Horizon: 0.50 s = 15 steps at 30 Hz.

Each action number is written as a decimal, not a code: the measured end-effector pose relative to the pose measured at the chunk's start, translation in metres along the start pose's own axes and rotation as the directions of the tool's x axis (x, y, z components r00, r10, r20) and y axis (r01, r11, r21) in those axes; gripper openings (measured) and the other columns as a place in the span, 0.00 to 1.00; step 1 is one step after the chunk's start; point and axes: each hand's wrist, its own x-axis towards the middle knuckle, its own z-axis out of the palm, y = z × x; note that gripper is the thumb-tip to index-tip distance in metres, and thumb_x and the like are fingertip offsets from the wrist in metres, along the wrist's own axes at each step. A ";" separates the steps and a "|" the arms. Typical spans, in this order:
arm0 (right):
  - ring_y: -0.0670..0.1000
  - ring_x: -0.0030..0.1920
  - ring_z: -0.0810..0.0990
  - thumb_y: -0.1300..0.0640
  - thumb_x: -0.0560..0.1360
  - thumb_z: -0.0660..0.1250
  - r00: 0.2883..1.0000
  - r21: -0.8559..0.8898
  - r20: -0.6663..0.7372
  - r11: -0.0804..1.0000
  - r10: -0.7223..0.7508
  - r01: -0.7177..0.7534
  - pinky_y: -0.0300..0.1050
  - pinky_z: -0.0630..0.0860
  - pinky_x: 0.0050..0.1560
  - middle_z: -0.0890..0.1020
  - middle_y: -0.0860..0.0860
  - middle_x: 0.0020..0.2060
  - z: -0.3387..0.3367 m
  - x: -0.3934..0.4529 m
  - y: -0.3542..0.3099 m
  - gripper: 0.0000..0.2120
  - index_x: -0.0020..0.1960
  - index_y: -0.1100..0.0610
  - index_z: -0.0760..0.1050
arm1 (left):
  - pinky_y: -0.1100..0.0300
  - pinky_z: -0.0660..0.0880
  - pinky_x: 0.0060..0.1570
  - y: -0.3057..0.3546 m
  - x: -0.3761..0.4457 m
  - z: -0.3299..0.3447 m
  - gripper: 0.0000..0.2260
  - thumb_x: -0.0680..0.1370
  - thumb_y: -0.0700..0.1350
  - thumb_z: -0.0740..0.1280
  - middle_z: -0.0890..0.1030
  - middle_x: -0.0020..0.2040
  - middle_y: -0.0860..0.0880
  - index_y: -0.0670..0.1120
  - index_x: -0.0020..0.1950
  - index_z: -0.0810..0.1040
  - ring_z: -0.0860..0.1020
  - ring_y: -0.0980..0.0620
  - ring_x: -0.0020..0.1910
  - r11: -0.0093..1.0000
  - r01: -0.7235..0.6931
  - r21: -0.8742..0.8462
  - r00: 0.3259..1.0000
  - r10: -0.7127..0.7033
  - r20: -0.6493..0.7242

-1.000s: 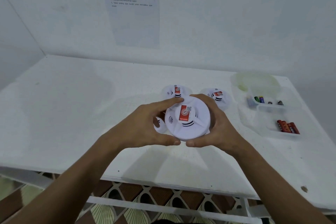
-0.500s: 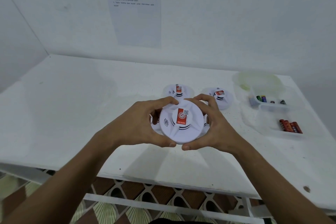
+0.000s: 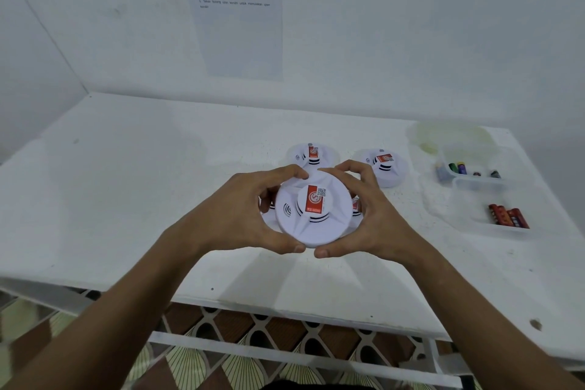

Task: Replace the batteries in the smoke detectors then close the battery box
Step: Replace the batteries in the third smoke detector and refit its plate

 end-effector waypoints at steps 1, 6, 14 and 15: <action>0.37 0.69 0.64 0.44 0.50 0.83 1.000 -0.003 0.001 1.000 0.004 -0.004 0.36 0.71 0.68 0.62 0.43 0.68 0.001 0.000 0.000 0.52 0.72 0.45 0.67 | 0.73 0.70 0.41 -0.001 -0.001 0.000 0.35 0.62 0.52 0.81 0.78 0.48 0.65 0.57 0.66 0.72 0.76 0.60 0.45 1.000 0.004 0.000 1.000 -0.004 0.002; 0.42 0.71 0.65 0.41 0.50 0.81 1.000 -0.003 0.011 1.000 0.013 -0.013 0.43 0.71 0.69 0.63 0.44 0.67 0.005 0.003 -0.001 0.52 0.72 0.44 0.67 | 0.75 0.69 0.41 -0.002 -0.003 -0.001 0.35 0.62 0.51 0.81 0.77 0.48 0.69 0.55 0.66 0.72 0.76 0.64 0.46 1.000 0.006 -0.003 1.000 -0.006 0.011; 0.42 0.71 0.64 0.40 0.51 0.80 1.000 -0.018 0.016 1.000 0.009 -0.009 0.40 0.70 0.69 0.62 0.41 0.67 0.009 0.007 0.000 0.52 0.73 0.46 0.66 | 0.73 0.69 0.40 -0.009 -0.003 -0.004 0.34 0.62 0.51 0.81 0.78 0.48 0.66 0.55 0.66 0.72 0.75 0.59 0.44 1.000 0.009 0.012 1.000 -0.009 0.005; 0.42 0.71 0.64 0.40 0.51 0.81 1.000 -0.023 0.014 1.000 0.008 -0.007 0.39 0.69 0.70 0.62 0.41 0.68 0.009 0.008 0.001 0.52 0.72 0.45 0.66 | 0.73 0.69 0.40 -0.010 -0.002 -0.005 0.35 0.62 0.51 0.81 0.78 0.48 0.66 0.55 0.66 0.72 0.75 0.60 0.45 1.000 0.009 0.008 1.000 -0.009 0.006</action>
